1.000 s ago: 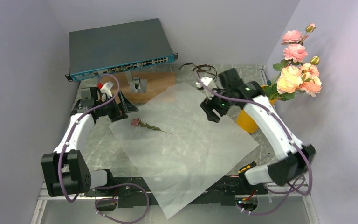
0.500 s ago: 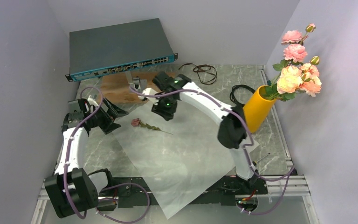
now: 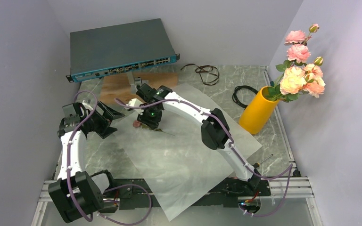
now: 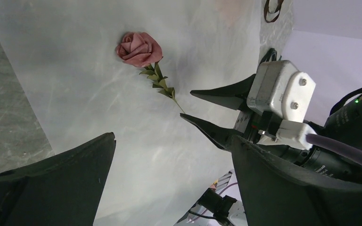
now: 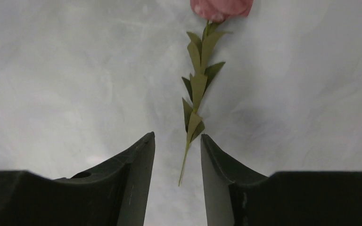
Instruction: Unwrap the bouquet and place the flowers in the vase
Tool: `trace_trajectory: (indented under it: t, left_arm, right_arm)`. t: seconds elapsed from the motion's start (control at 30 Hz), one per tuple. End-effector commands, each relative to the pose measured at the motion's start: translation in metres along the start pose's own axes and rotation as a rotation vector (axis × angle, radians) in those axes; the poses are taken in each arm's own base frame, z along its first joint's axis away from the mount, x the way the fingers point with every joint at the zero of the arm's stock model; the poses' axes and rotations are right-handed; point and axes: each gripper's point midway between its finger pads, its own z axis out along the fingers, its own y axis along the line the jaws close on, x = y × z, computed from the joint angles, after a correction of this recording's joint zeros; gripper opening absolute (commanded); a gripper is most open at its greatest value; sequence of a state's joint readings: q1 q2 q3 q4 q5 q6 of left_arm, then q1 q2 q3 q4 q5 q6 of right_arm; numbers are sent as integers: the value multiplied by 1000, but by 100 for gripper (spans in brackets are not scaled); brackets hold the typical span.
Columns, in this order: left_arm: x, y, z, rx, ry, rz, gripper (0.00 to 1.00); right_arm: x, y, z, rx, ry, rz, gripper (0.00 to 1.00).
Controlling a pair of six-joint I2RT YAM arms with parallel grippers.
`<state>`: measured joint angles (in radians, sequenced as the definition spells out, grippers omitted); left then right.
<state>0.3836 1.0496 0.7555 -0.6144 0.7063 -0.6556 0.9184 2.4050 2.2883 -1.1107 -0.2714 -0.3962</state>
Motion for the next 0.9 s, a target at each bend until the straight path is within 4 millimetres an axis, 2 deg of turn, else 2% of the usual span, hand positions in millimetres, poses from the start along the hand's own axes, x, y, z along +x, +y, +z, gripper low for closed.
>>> trace_trajectory:
  t: [0.0,0.17,0.4,0.63,0.87]
  left_arm:
    - [-5,-7,-7,7,-25,31,99]
    - [-6,-7,-8,6,-28,38,99]
    - [-6,-5,-6,2,-18,46,100]
    - [-3,0,-5,-7,-10,41,100]
    - [-5,3,0,-3,-4,28,99]
  right_arm:
    - [-29,-12,5,54,-108,-27,42]
    - [-32,-21,21,71,-102,-38,41]
    - [-42,-28,34,94,-142,-69,41]
    - [-37,-32,53,92,-129,-59,39]
    - [-27,-28,69,81,-97,-60,35]
